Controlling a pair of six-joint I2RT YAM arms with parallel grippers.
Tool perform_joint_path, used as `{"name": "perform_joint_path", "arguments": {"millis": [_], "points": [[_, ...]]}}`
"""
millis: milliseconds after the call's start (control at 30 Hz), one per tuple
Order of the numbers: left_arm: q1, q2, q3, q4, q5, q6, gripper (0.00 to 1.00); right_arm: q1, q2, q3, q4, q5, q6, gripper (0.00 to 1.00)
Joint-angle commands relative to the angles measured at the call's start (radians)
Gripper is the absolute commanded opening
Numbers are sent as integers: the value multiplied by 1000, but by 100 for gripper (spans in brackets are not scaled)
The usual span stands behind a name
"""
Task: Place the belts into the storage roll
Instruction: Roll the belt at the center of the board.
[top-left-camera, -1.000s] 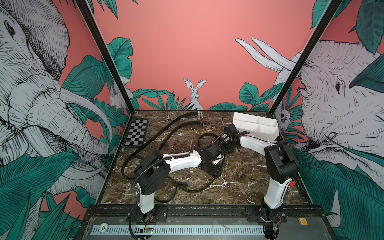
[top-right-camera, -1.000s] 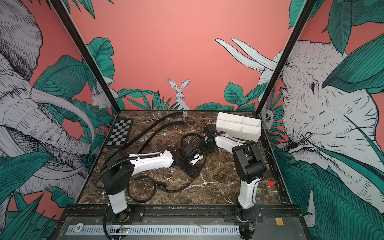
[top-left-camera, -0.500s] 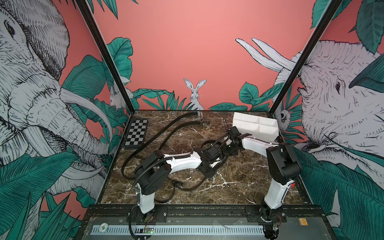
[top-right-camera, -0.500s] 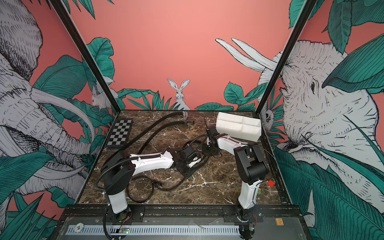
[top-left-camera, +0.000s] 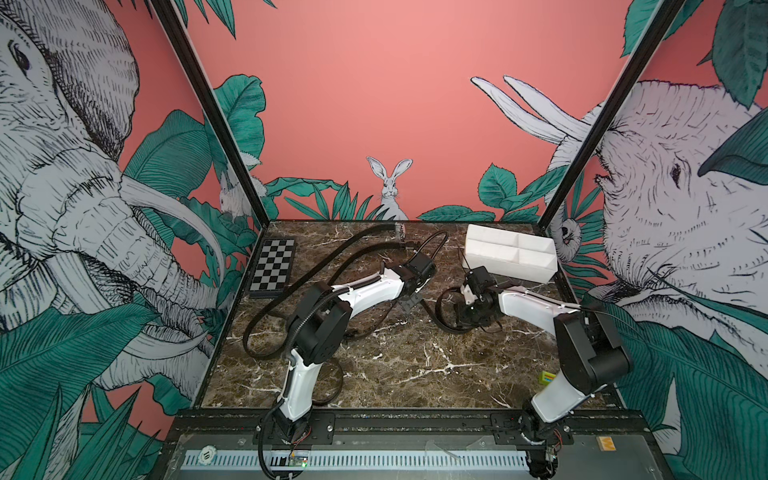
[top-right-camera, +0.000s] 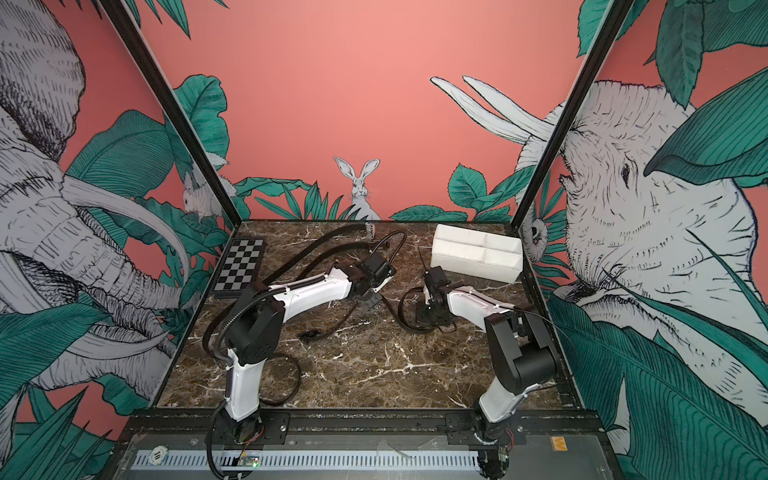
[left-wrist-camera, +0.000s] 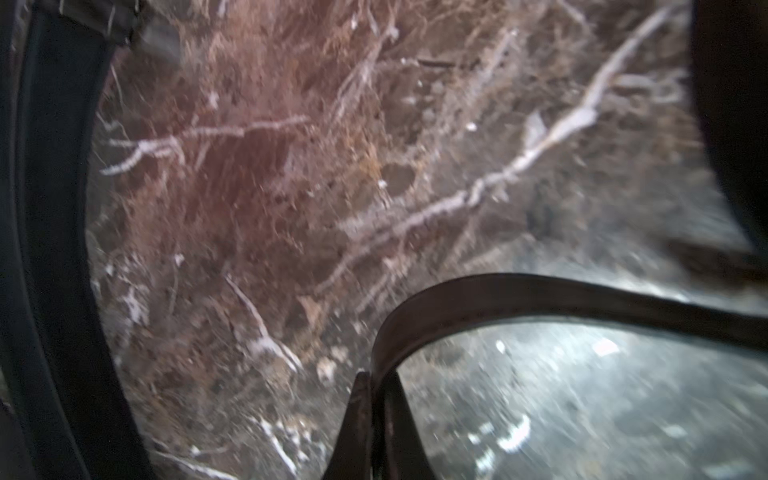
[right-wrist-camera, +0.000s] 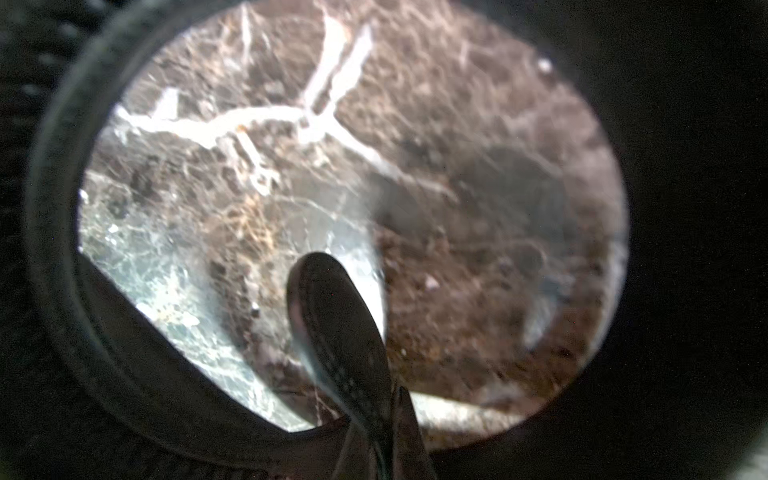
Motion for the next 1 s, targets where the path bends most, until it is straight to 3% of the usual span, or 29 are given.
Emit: {"name": "perform_joint_path", "arguments": {"millis": [0, 200, 367, 500, 600, 833, 967], "points": [[17, 35, 66, 34, -105, 104, 0, 1, -7, -60, -152, 32, -4, 0], [41, 133, 221, 39, -39, 143, 0, 13, 0, -53, -170, 35, -27, 0], [39, 122, 181, 102, 34, 113, 3, 71, 47, 14, -209, 49, -56, 0], [40, 82, 95, 150, 33, 85, 35, 96, 84, 33, -221, 60, -67, 0], [39, 26, 6, 198, 47, 30, 52, 96, 94, 36, -213, 63, -61, 0], [38, -178, -188, 306, 82, -110, 80, 97, 104, 49, -211, 52, -63, 0], [37, -281, -266, 300, 78, -198, 87, 107, 105, 49, -220, 56, -74, 0]]}}
